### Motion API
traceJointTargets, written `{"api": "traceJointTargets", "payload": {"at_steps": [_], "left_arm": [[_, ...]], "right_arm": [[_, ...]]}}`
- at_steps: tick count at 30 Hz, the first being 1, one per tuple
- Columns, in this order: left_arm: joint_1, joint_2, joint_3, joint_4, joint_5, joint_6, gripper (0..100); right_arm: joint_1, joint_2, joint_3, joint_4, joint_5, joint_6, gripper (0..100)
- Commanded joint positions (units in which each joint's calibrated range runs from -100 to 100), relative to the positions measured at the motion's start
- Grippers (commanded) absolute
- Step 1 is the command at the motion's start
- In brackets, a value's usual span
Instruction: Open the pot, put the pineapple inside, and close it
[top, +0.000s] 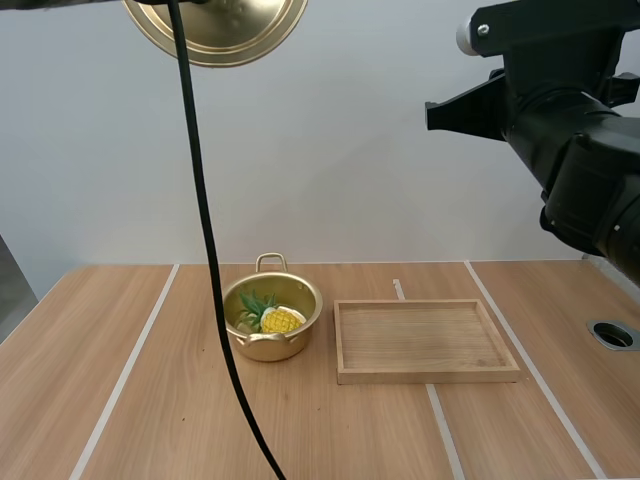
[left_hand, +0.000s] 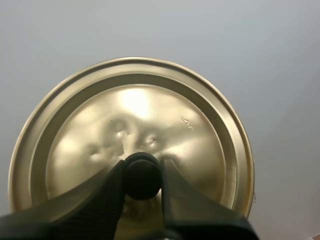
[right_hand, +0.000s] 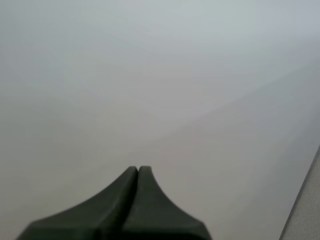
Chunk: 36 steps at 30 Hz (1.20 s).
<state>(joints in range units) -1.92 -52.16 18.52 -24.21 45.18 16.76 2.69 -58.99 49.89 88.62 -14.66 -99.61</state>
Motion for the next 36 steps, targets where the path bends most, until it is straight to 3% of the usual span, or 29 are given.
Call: {"api": "traceJointTargets", "payload": {"at_steps": [1,11,26,36], "left_arm": [[-0.15,-0.5,-0.6,-0.5,-2.9,-0.5,0],[-0.15,0.2,-0.6,-0.8,-3.3,-0.5,0],[-0.15,15.4,-0.6,0.5,21.9,-0.5,0],[-0.15,19.5,9.2,0.5,19.1,2.3,0]], "right_arm": [[-0.3,-0.7,1.3,1.3,-1.9,-0.4,0],[-0.3,-1.1,5.4,2.5,-1.2,-0.4,0],[-0.3,-4.3,5.6,3.3,-1.2,-0.4,0],[-0.3,-4.4,5.6,4.5,-1.2,-0.4,0]]}}
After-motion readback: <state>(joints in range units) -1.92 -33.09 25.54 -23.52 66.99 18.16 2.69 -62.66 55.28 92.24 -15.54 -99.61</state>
